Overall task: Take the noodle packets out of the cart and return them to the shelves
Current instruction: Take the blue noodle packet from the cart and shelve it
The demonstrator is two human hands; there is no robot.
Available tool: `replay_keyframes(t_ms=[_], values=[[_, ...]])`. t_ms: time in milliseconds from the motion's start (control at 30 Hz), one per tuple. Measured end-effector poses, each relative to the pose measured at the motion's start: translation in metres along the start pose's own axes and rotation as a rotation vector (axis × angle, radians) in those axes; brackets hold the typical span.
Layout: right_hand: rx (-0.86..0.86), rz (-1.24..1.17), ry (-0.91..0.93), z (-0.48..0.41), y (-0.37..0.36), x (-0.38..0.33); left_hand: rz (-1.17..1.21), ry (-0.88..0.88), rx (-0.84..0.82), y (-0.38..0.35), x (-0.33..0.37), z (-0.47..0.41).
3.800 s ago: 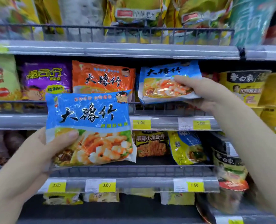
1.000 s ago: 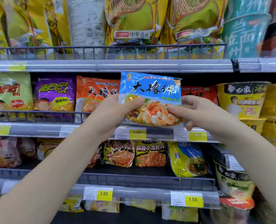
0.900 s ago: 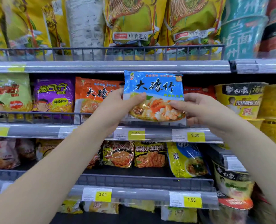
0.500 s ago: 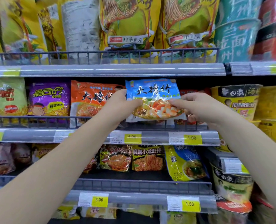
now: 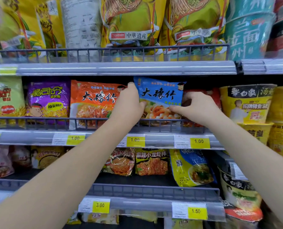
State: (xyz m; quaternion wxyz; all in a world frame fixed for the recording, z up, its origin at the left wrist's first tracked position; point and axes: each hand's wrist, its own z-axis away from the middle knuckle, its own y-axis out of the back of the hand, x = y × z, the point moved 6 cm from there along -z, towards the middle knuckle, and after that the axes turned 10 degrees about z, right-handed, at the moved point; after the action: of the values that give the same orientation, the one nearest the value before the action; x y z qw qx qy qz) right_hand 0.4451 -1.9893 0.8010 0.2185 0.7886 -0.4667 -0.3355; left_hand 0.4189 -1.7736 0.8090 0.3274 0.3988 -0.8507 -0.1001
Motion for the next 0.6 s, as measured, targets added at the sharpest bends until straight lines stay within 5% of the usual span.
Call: replay_keyframes(t_ms=[233, 600], values=[[0.042, -0.021, 0.056, -0.002, -0.007, -0.011, -0.235, -0.120, 0.026, -0.007, 0.004, 0.008], [-0.047, -0.046, 0.060, -0.008, -0.020, -0.009, -0.455, -0.066, 0.018, -0.009, 0.008, 0.010]])
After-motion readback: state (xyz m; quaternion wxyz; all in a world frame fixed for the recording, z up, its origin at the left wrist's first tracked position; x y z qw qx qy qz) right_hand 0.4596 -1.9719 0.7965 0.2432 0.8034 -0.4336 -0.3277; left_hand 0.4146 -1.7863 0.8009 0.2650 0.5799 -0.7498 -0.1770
